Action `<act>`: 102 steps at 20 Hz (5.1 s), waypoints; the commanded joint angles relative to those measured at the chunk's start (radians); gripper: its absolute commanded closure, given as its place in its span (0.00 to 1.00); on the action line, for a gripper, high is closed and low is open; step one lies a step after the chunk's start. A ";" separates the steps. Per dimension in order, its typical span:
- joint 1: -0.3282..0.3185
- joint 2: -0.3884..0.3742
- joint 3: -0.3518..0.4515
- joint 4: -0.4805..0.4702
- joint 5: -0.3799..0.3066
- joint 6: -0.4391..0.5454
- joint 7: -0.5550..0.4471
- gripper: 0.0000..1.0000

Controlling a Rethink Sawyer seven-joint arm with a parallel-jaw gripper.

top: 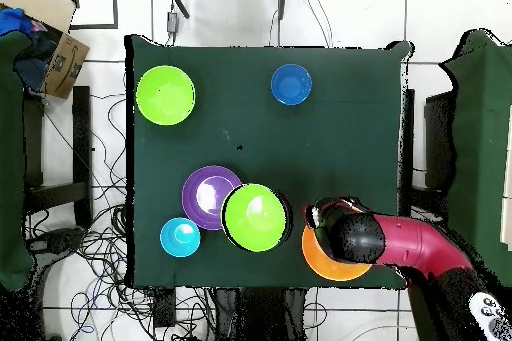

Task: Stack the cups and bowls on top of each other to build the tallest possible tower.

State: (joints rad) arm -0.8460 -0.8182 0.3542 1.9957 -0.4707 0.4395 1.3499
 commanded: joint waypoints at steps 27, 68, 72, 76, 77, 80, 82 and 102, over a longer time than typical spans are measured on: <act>0.042 0.078 -0.026 -0.079 -0.149 -0.024 0.021 0.00; -0.178 0.158 0.217 -0.096 -0.275 0.156 -0.297 0.00; -0.192 0.104 0.250 -0.028 -0.287 0.141 -0.275 0.00; -0.226 -0.041 0.315 0.048 -0.235 0.191 -0.304 0.00; -0.231 -0.069 0.325 0.054 -0.223 0.216 -0.320 0.00; -0.261 -0.088 0.360 0.051 -0.227 0.249 -0.359 0.00; -0.276 -0.082 0.381 0.038 -0.237 0.279 -0.388 0.00; -0.412 0.035 0.527 0.035 -0.331 0.342 -0.506 0.00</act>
State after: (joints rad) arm -1.2699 -0.8356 0.8118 1.9925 -0.7075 0.6545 1.2169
